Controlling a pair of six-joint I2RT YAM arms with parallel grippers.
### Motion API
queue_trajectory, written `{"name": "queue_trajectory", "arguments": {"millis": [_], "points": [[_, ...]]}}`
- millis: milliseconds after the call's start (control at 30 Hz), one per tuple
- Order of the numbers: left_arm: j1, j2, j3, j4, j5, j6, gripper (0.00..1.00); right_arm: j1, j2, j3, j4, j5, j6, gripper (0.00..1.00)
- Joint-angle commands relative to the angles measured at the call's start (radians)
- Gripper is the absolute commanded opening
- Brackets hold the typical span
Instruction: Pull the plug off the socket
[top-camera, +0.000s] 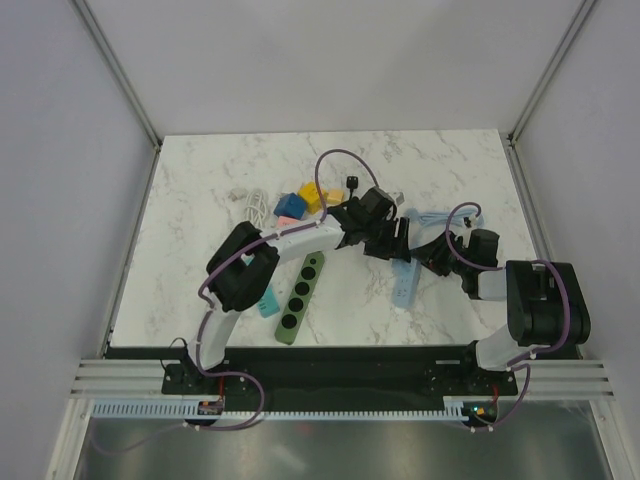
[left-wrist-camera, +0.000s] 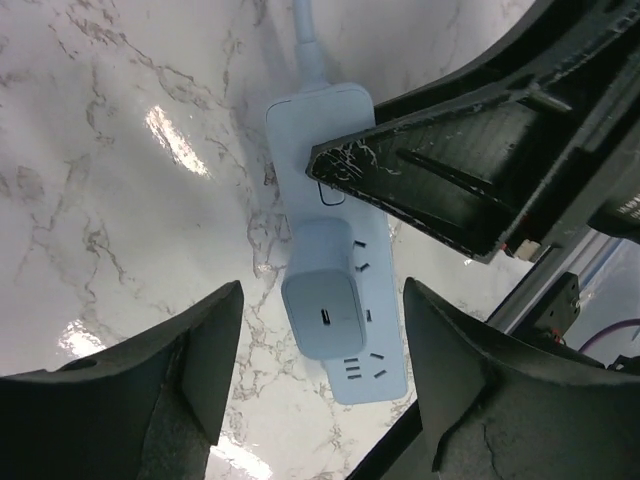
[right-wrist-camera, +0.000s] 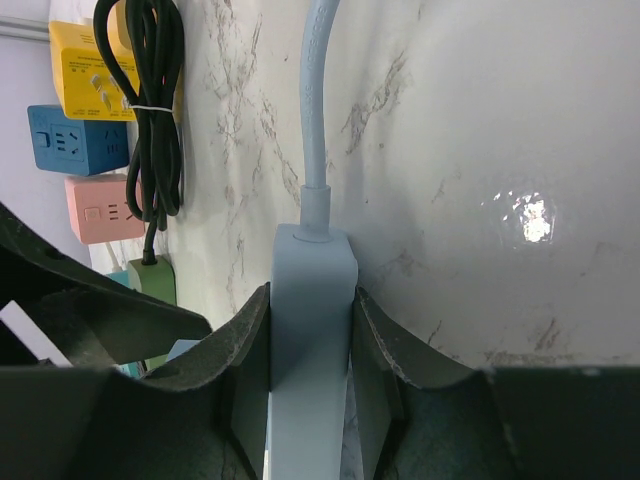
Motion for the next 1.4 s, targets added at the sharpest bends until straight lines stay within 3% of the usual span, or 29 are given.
{"name": "queue_trajectory", "arguments": {"millis": [0,133,167,233,367,500,633,700,800,900,967,1067,1100,1200,1367], "points": [[-0.003,0.038,0.071,-0.049,0.018,0.008,0.68,-0.007,-0.010,-0.017,-0.006,0.035,-0.066,0.00],[-0.003,0.057,0.068,-0.049,0.059,0.005,0.49,-0.007,-0.012,-0.021,-0.006,0.035,-0.065,0.00],[-0.003,0.057,0.066,-0.049,0.066,0.008,0.39,-0.005,-0.012,-0.019,-0.006,0.035,-0.066,0.00],[-0.003,0.046,0.065,-0.049,0.082,0.017,0.30,-0.005,-0.010,-0.019,-0.006,0.037,-0.065,0.00],[-0.003,0.022,0.056,-0.049,0.084,0.034,0.02,-0.007,-0.010,-0.019,-0.006,0.038,-0.066,0.00],[-0.018,-0.018,0.028,-0.057,-0.014,0.089,0.02,-0.005,-0.008,-0.019,-0.006,0.041,-0.066,0.00],[-0.095,-0.052,0.042,-0.119,-0.293,0.198,0.02,-0.007,-0.007,-0.017,-0.010,0.043,-0.068,0.00],[-0.095,-0.060,0.036,-0.124,-0.272,0.194,0.02,-0.007,-0.007,-0.016,-0.010,0.044,-0.068,0.00],[-0.014,-0.061,-0.033,-0.048,0.038,0.102,0.02,-0.005,-0.004,-0.017,-0.007,0.047,-0.069,0.00],[0.047,-0.084,-0.173,0.168,0.217,-0.035,0.02,-0.007,-0.010,-0.016,-0.013,0.049,-0.069,0.00],[0.060,-0.092,-0.205,0.245,0.245,-0.078,0.02,-0.005,-0.015,-0.017,-0.016,0.052,-0.071,0.00],[0.054,-0.115,-0.187,0.171,0.178,-0.019,0.02,-0.007,-0.015,-0.017,-0.018,0.054,-0.071,0.00],[0.020,-0.126,-0.164,0.116,0.030,0.027,0.02,-0.005,-0.013,-0.017,-0.018,0.054,-0.071,0.00],[-0.044,-0.137,-0.078,-0.058,-0.193,0.178,0.02,-0.007,-0.013,-0.016,-0.018,0.054,-0.071,0.00],[-0.012,-0.160,-0.125,-0.022,-0.082,0.129,0.02,-0.007,-0.008,-0.016,-0.016,0.054,-0.071,0.00]]}}
